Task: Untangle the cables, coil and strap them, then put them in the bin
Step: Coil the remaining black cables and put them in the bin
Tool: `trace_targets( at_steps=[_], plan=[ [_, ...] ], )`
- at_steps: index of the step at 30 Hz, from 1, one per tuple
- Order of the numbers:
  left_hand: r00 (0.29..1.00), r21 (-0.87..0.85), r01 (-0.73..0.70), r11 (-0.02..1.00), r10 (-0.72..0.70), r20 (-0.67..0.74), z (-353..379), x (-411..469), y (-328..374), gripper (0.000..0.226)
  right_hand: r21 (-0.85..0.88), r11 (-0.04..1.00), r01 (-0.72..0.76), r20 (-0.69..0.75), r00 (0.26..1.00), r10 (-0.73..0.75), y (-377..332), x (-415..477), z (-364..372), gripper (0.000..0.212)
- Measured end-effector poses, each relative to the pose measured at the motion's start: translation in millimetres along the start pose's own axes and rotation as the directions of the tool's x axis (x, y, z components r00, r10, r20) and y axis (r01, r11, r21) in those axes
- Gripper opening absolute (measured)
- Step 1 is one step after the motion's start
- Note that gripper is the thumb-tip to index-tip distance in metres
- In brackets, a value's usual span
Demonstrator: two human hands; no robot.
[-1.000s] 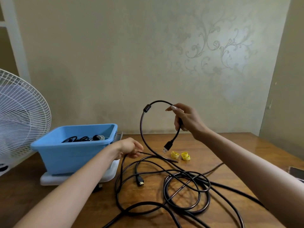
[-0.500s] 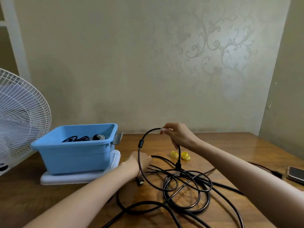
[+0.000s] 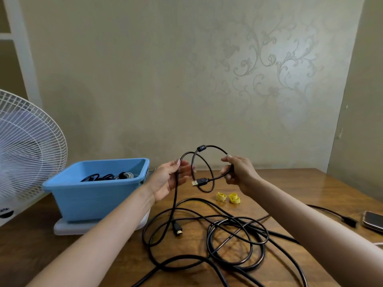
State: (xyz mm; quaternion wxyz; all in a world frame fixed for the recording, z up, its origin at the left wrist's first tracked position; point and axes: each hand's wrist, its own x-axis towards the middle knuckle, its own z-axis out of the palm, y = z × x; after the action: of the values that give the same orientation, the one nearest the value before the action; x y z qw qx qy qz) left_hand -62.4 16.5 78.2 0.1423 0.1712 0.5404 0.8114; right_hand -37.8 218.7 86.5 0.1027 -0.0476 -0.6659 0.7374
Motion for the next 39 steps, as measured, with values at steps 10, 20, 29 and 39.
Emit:
trace_targets(
  at_steps=[10,20,29,39],
  plan=[
    [0.991,0.1,-0.131,0.986,0.132,-0.007,5.5,-3.6,-5.1,0.03,0.533,0.789,-0.305,0.196,0.952,0.235,16.1,-34.9,23.5,0.02],
    [0.994,-0.35,-0.11,0.93,0.106,-0.029,26.3,-3.4,-3.0,0.026,0.57,0.745,-0.347,0.233,0.938,0.258,28.3,-64.9,45.4,0.009],
    [0.99,0.66,0.141,0.738,-0.12,-0.077,31.6,-15.6,26.0,0.035,-0.472,0.614,0.633,0.431,0.773,-0.465,0.9,-43.2,10.1,0.052],
    [0.97,0.951,0.051,0.306,0.21,-0.12,61.6,-18.8,19.1,0.064,-0.444,0.757,0.479,0.621,0.774,-0.125,-17.3,-42.2,19.6,0.027]
  ],
)
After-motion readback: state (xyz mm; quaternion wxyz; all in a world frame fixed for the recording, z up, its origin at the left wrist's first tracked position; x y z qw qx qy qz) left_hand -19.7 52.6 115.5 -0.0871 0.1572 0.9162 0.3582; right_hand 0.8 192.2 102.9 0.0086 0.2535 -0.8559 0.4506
